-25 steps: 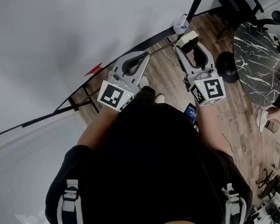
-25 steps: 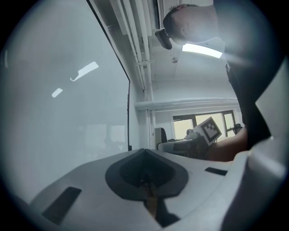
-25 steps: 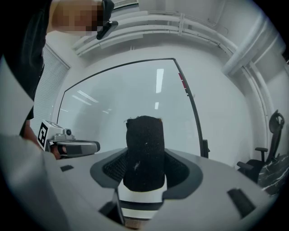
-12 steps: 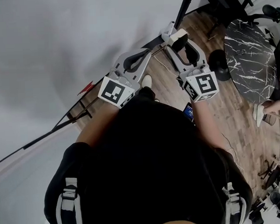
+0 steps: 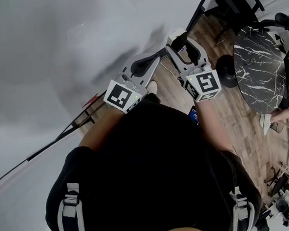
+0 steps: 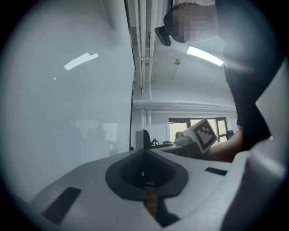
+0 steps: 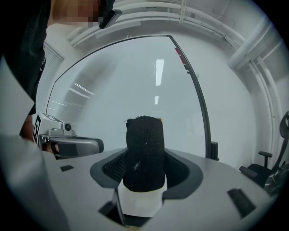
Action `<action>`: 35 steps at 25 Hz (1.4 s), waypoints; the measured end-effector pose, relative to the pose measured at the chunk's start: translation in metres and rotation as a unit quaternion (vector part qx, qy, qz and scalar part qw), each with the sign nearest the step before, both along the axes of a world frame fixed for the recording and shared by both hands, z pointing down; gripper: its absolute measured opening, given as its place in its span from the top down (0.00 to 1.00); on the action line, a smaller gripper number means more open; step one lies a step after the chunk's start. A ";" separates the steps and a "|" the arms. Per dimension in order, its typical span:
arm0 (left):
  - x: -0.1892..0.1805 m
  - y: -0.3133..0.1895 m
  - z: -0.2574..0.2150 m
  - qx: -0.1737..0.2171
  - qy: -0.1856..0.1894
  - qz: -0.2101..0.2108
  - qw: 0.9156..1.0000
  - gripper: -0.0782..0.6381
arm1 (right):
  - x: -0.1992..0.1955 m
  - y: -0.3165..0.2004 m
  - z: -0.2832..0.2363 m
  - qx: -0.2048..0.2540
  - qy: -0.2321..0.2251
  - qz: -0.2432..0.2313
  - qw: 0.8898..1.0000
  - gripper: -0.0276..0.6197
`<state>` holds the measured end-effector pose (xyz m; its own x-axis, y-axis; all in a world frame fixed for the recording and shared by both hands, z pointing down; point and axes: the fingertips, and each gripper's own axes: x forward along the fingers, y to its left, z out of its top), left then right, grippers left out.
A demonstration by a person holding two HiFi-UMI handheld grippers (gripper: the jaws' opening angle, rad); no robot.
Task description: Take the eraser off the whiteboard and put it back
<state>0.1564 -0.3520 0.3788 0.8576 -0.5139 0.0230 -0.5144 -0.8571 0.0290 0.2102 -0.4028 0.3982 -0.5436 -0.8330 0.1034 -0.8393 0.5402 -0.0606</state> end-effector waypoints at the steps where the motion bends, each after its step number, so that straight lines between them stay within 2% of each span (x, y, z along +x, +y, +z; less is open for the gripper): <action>1: 0.000 -0.003 0.001 -0.003 -0.002 0.003 1.000 0.88 | -0.001 -0.005 0.000 -0.001 -0.001 0.000 1.000 0.60; 11: -0.001 -0.020 0.017 -0.022 0.000 0.023 0.999 0.88 | -0.020 -0.048 0.013 -0.006 0.003 -0.003 1.000 0.60; 21: -0.006 -0.023 0.014 -0.021 0.004 0.022 1.000 0.88 | -0.020 -0.053 0.013 -0.008 0.005 0.015 1.000 0.59; 28: -0.019 -0.007 0.007 -0.016 0.007 0.007 1.000 0.88 | -0.020 -0.041 0.011 -0.016 0.006 0.024 1.000 0.49; 35: -0.044 0.027 0.003 -0.005 0.009 -0.025 1.000 0.88 | -0.014 0.004 0.002 -0.009 0.002 0.030 1.000 0.48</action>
<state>0.1128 -0.3253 0.3821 0.8313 -0.5557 0.0138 -0.5557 -0.8301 0.0472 0.1962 -0.3992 0.3997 -0.4920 -0.8620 0.1216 -0.8706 0.4876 -0.0658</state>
